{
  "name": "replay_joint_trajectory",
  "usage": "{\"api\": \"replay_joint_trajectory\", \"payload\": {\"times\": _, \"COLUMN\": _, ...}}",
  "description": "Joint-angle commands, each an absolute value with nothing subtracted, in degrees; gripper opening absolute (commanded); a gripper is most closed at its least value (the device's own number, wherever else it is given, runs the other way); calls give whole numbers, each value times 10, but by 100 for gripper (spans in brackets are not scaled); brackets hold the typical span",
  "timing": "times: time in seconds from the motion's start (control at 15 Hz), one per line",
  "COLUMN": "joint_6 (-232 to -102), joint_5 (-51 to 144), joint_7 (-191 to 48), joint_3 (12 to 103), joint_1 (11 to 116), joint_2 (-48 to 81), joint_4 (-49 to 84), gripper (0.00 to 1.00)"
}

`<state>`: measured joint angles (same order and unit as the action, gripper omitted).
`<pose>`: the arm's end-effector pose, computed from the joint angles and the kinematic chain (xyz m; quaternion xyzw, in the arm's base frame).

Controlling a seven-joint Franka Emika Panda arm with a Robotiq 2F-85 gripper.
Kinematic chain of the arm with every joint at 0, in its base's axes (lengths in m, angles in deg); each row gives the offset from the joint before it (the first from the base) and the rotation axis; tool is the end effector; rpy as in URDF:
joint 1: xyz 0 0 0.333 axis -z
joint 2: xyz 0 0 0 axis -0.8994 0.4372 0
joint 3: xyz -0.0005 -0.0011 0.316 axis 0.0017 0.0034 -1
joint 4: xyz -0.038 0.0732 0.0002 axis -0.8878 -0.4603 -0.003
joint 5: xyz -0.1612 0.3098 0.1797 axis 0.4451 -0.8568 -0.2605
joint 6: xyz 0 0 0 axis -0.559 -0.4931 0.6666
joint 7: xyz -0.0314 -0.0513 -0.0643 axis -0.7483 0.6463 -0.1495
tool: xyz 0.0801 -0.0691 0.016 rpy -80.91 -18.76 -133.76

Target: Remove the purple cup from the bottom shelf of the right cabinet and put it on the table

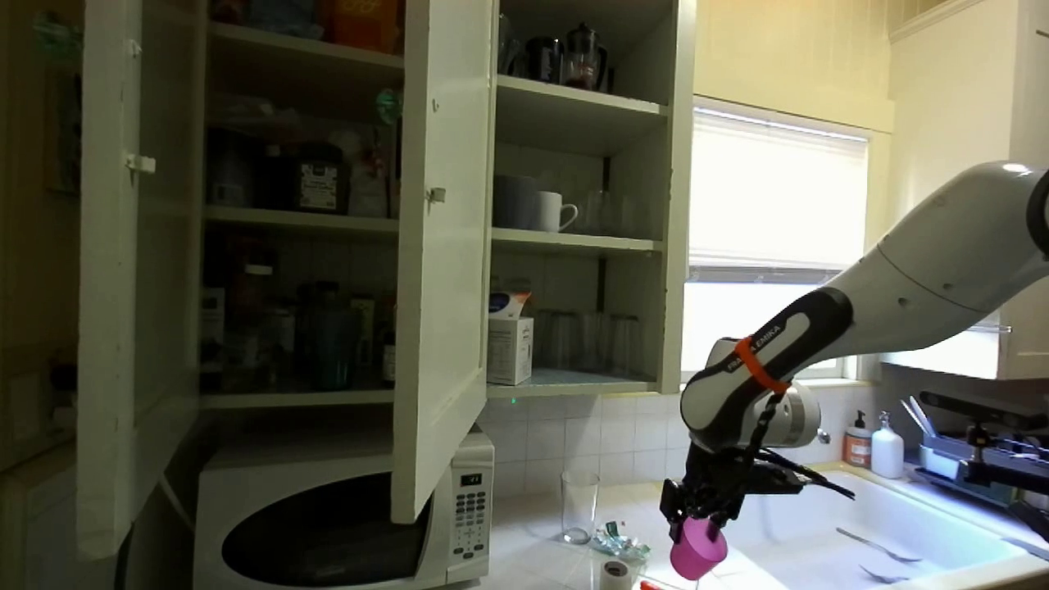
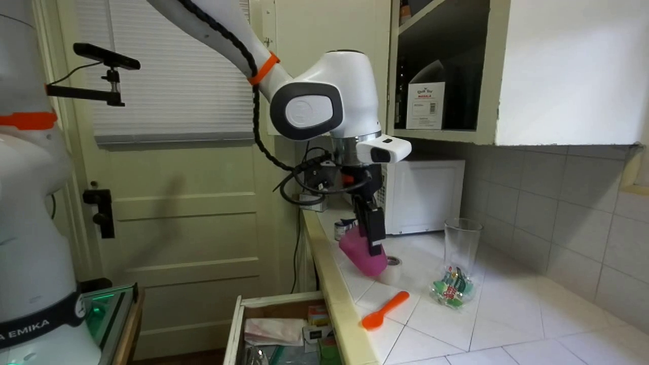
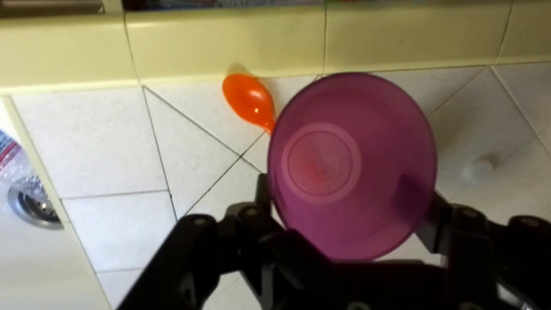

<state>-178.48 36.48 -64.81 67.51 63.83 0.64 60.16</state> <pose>0.5032 -0.1267 0.3432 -0.9826 0.1547 -0.0990 0.0263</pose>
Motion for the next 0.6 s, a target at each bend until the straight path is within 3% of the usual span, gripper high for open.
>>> {"api": "replay_joint_trajectory", "payload": {"times": 0.0, "joint_6": -1697, "joint_5": 293, "joint_7": -611, "joint_3": 647, "joint_1": 677, "joint_2": 35, "joint_4": 567, "gripper": 49}}
{"api": "replay_joint_trajectory", "payload": {"times": 0.53, "joint_6": -1691, "joint_5": 246, "joint_7": -604, "joint_3": 638, "joint_1": 744, "joint_2": 144, "joint_4": 493, "gripper": 49}}
